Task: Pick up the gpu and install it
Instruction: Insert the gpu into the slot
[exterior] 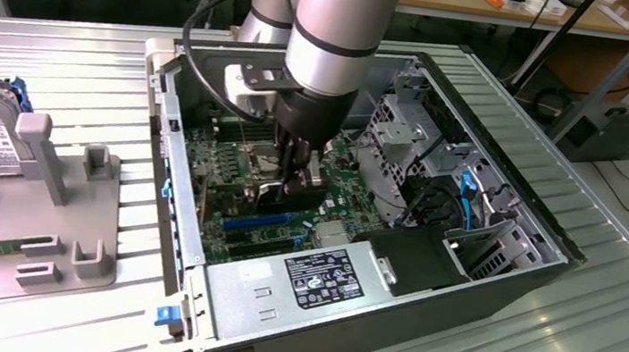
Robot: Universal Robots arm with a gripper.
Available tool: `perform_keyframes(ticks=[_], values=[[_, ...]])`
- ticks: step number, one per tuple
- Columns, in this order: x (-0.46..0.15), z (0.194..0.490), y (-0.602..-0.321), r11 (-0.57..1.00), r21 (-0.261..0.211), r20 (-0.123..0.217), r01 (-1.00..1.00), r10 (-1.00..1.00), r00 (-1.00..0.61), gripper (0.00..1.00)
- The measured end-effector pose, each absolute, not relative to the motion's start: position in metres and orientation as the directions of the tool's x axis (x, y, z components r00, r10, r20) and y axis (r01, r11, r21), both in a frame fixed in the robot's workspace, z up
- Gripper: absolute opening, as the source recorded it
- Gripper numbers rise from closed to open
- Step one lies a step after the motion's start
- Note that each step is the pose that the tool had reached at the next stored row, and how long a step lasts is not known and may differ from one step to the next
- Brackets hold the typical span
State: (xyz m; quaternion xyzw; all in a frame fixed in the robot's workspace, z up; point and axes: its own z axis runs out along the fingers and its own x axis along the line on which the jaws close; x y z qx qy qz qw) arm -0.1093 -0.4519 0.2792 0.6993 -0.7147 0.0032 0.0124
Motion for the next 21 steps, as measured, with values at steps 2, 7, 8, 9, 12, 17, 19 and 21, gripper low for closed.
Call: perform_keyframes(ticks=[2,7,8,9,12,17,19,21], values=[[-0.116,0.278,-0.452,0.026,0.012,0.026,-1.000,-0.999,-0.026,0.27],[-0.122,0.278,-0.452,0.027,0.012,0.026,-1.000,-0.999,-0.026,0.27],[-0.122,0.278,-0.452,0.027,0.012,0.026,-1.000,-0.999,-0.026,0.27],[-0.122,0.278,-0.452,0.027,0.012,0.026,-1.000,-0.999,-0.026,0.27],[-0.122,0.278,-0.452,0.027,0.012,0.026,-1.000,-0.999,-0.026,0.27],[-0.122,0.278,-0.452,0.027,0.012,0.026,-1.000,-0.999,-0.027,0.27],[-0.122,0.277,-0.452,0.027,0.012,0.026,-1.000,-0.999,-0.027,0.27],[-0.122,0.275,-0.452,0.027,0.012,0.026,-1.000,-0.999,-0.026,0.27]])
